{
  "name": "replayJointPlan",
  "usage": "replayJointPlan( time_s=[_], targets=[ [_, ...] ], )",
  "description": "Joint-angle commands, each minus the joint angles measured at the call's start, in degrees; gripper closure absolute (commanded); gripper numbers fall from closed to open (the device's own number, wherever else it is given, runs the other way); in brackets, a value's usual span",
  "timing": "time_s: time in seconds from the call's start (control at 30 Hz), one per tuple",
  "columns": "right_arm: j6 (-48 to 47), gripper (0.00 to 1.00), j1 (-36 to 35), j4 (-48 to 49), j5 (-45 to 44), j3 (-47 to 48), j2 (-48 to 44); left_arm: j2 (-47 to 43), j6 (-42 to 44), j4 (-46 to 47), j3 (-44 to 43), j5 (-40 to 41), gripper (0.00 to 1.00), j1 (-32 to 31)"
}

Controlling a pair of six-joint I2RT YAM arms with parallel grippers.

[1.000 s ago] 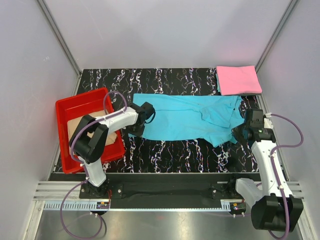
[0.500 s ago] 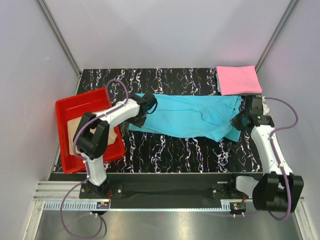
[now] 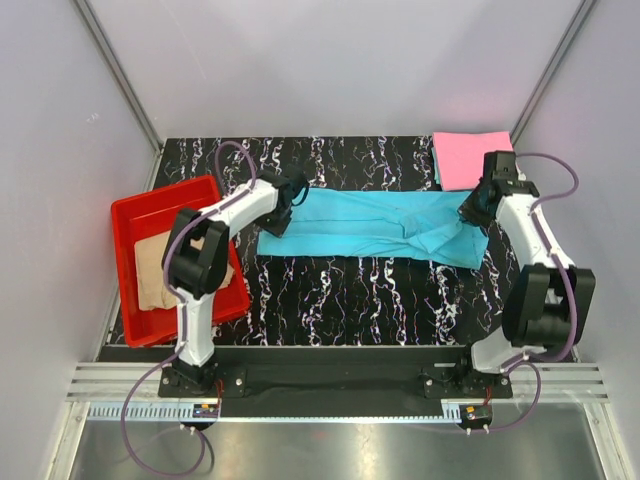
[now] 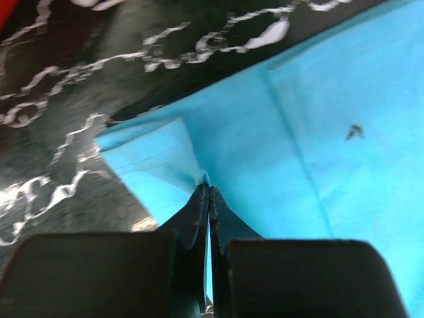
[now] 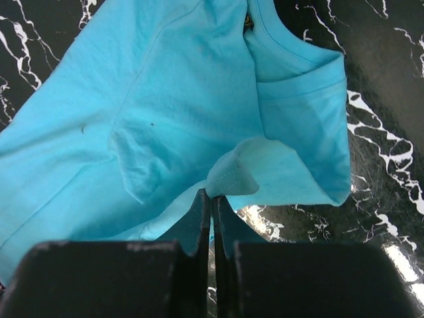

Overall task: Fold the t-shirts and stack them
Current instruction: Fold the tshirt

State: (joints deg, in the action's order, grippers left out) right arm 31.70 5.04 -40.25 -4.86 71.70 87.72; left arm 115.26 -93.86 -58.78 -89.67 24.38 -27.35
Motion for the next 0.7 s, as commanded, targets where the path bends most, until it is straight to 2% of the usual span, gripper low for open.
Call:
replayJointPlan(
  time_s=[0.0, 0.2, 0.33, 0.53, 0.67],
  targets=[
    [-2.43, 0.99, 0.32, -1.66, -0.67, 5.11, 3.59, 3.90, 6.05, 1.57, -5.86, -2.14, 1.00, 0.90],
    [-4.10, 1.00, 0.41, -5.09, -5.85, 11.78, 9.13, 8.04, 9.40, 1.74, -11.05, -2.76, 1.00, 1.07],
    [-4.37, 1.00, 0.41, -6.07, -5.33, 14.08, 12.29, 9.45, 10.19, 1.74, -13.16, -2.59, 1.00, 1.43],
    [-4.98, 1.00, 0.32, -7.03, -6.65, 15.31, 12.65, 9.28, 9.14, -4.83, -16.06, 2.77, 1.00, 1.51],
    [-4.81, 1.00, 0.32, -7.83, -6.74, 15.40, 11.77, 7.35, 7.38, -5.29, -14.66, 4.53, 1.00, 1.51]
  ],
)
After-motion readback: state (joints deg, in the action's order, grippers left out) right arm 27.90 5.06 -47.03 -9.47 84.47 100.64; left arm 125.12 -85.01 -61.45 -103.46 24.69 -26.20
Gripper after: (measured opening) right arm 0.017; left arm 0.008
